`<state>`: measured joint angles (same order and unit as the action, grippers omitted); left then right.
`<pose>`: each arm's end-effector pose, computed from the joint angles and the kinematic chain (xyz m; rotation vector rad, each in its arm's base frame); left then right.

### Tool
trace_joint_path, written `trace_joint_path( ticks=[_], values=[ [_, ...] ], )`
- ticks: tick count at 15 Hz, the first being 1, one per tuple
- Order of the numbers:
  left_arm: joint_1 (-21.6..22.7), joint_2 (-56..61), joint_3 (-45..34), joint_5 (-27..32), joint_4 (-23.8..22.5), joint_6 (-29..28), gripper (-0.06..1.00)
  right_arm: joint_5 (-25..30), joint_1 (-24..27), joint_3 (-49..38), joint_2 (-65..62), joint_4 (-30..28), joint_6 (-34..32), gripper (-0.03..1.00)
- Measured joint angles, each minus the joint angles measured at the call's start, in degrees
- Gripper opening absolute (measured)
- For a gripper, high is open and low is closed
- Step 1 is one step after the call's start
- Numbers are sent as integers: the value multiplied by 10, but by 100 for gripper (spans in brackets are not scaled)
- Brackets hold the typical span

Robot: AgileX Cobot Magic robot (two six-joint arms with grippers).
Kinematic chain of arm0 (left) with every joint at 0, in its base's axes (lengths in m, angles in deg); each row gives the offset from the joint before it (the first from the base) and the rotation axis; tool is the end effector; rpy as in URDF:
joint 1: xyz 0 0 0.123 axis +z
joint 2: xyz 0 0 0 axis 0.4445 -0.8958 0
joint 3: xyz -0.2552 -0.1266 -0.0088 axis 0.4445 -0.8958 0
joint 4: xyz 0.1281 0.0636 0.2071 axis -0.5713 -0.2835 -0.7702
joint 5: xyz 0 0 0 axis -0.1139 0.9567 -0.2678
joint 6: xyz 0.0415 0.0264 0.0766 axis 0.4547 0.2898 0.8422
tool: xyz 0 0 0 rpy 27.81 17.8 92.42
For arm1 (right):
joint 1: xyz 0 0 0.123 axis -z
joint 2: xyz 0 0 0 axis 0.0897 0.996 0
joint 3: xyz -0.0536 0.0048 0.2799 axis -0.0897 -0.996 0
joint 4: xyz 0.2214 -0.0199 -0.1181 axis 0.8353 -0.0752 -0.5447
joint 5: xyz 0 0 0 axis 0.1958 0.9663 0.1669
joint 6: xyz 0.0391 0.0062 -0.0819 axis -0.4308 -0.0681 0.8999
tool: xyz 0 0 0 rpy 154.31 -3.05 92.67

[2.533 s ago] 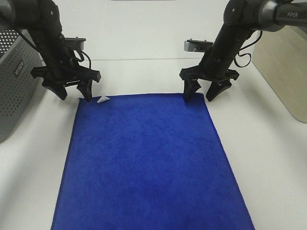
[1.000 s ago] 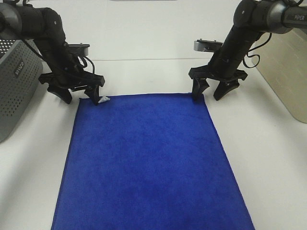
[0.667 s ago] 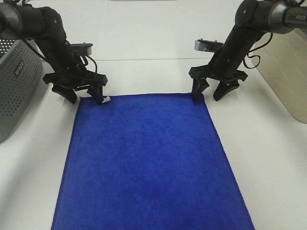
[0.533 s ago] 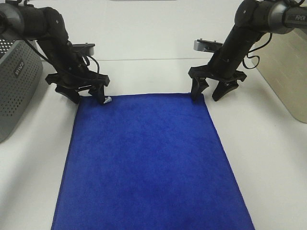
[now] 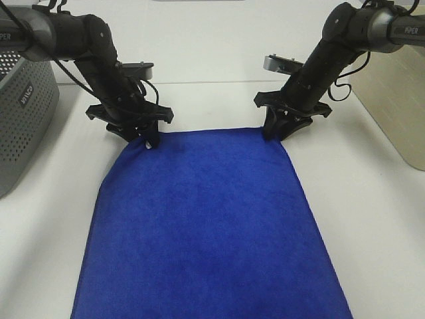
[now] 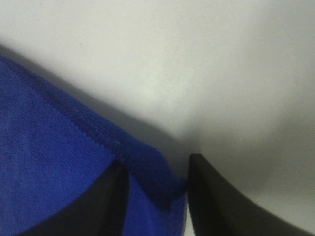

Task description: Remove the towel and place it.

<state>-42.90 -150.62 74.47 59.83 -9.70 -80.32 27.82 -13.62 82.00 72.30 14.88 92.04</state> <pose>0.4736 -0.1598 0.0944 0.3408 2.9112 -0.3613 0.4921 0.1088 0.0976 -0.3588 2.9165 0.5980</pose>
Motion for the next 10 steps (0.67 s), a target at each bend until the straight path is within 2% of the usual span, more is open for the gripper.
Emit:
trace_joint_path(
  ticks=[1,2,4,5,7,9,10],
  values=[
    [0,-1,0,0,0,-1,38,-6,0,-1,2,6,0,31],
    [0,-1,0,0,1,-1,35,-13,0,-1,3,15,1,26],
    [0,-1,0,0,2,-2,33,-18,0,-2,5,28,2,22],
    [0,-2,0,0,3,-2,32,-18,0,-3,5,29,3,17],
    [0,-2,0,0,3,-2,28,-19,0,-3,7,30,15,2],
    [0,-2,0,-1,-3,-2,8,-22,0,-3,8,31,19,2],
    [0,-2,2,0,-6,-1,2,-26,0,-3,8,33,20,2]
  ],
)
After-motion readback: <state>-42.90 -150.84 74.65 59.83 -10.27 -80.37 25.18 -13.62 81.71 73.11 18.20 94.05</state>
